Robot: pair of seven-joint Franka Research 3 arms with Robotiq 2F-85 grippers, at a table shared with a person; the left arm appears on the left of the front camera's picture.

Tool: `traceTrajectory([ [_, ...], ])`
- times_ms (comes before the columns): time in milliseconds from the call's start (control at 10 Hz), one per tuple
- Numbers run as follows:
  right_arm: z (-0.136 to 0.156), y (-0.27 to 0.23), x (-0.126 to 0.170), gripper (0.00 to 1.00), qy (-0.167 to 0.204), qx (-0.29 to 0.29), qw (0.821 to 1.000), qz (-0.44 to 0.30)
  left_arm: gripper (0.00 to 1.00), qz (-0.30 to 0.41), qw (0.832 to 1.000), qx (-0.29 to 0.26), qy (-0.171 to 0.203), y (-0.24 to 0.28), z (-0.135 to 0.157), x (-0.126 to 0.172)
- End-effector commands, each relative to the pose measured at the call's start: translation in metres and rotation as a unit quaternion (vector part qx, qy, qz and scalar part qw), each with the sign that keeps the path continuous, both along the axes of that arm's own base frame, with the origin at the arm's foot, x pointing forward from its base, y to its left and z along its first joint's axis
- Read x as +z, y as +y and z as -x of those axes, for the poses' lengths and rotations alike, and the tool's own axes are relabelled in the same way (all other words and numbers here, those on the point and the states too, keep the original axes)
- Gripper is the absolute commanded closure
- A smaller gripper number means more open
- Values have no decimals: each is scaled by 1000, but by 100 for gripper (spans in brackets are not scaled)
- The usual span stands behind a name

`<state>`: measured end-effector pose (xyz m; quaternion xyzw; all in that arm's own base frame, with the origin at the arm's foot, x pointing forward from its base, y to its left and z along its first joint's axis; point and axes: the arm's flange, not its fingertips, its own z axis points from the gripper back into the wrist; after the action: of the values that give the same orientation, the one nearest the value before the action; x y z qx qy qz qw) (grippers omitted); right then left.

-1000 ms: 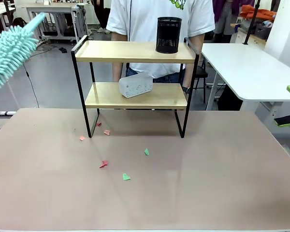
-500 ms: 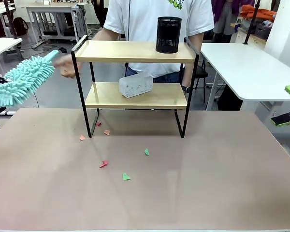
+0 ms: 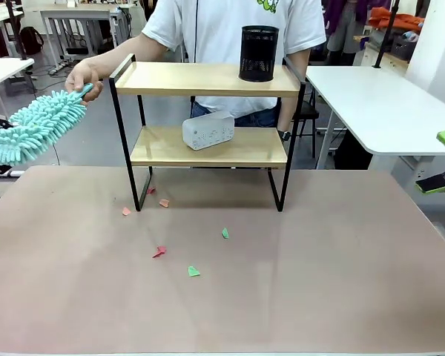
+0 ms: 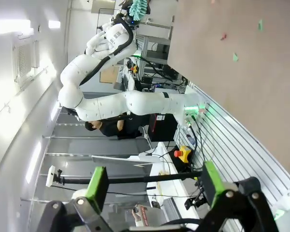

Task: Clean the shelf.
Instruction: Hand the Duster back to the human.

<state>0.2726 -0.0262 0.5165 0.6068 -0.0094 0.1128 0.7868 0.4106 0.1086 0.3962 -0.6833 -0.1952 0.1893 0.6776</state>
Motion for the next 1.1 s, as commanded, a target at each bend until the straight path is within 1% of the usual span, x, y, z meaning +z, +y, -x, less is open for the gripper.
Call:
traceTrajectory([
  [0,-1,-5,0,0,-9,11,1000,6,100,-5,1000,1,-12,1,1,2],
  [300,-1,-5,0,0,-9,11,1000,6,100,-5,1000,1,-12,1,1,2],
  [400,-1,-5,0,0,-9,11,1000,6,24,-1,1000,0,-1,0,0,0],
  [500,-1,-5,0,0,-9,11,1000,6,25,5,1000,1,-1,-1,0,0],
  [600,-1,-5,0,0,-9,11,1000,6,0,5,1000,1,-2,-1,0,1],
  [900,-1,-5,0,0,-9,11,1000,6,0,6,1000,-5,-4,-1,2,3],
  [1000,-1,-5,0,0,-9,11,1000,6,0,6,1000,-11,-12,-1,4,4],
])
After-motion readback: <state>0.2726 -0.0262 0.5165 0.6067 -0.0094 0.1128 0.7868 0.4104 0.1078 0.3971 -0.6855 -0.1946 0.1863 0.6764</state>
